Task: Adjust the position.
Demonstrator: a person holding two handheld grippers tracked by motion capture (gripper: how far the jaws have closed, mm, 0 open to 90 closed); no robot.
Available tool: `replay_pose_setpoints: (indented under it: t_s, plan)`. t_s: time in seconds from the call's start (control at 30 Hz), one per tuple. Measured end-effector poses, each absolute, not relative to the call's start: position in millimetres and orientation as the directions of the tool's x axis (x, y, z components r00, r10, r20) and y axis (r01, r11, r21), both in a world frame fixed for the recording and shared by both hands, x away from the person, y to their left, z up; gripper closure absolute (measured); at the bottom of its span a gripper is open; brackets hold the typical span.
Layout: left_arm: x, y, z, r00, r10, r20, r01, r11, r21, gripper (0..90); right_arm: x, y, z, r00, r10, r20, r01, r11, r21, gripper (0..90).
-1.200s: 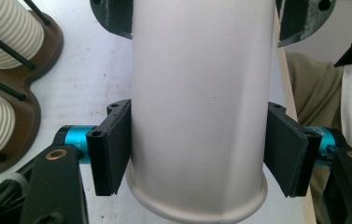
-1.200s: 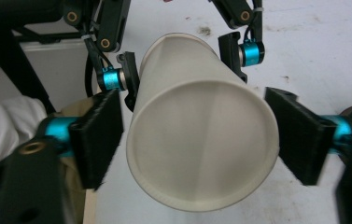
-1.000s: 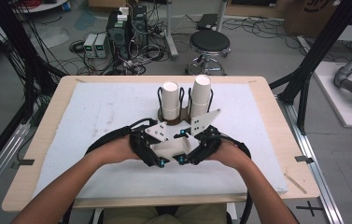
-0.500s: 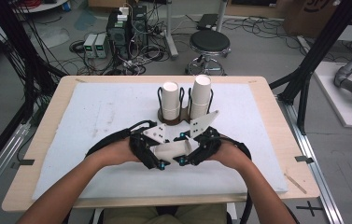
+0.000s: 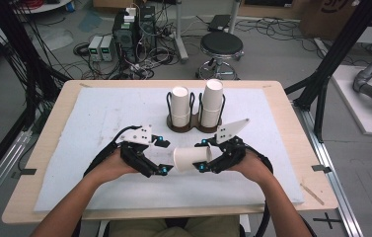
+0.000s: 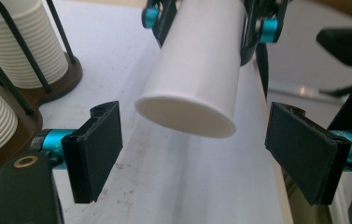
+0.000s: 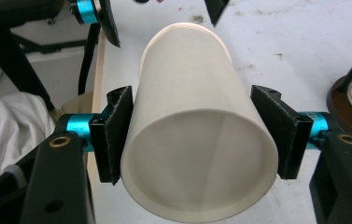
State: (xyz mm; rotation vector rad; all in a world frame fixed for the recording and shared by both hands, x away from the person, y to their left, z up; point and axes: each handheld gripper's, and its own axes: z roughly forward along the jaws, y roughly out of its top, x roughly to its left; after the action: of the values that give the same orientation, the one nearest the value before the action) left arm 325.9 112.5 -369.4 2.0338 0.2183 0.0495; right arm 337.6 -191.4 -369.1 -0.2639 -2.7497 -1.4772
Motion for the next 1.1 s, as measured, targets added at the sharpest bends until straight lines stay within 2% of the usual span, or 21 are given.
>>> replay_pose_setpoints:
  t_s: [0.23,0.47,1.1]
  plan:
    - [320,122,-381,0.972,0.21,-0.108,0.161,-0.255,0.953,18.3,333,-202,-375,-0.979,0.177,0.102,0.173,0.448,0.877,33.9]
    - [318,125,-390,0.965,0.213,-0.15,0.185,-0.154,0.971,16.4,330,-206,-374,-0.978,0.181,0.107,0.171,0.389,0.905,33.9]
    - [317,111,-397,0.967,0.181,-0.18,0.202,-0.108,0.973,15.8,326,-200,-371,-0.984,0.121,0.13,0.163,0.323,0.932,33.9]
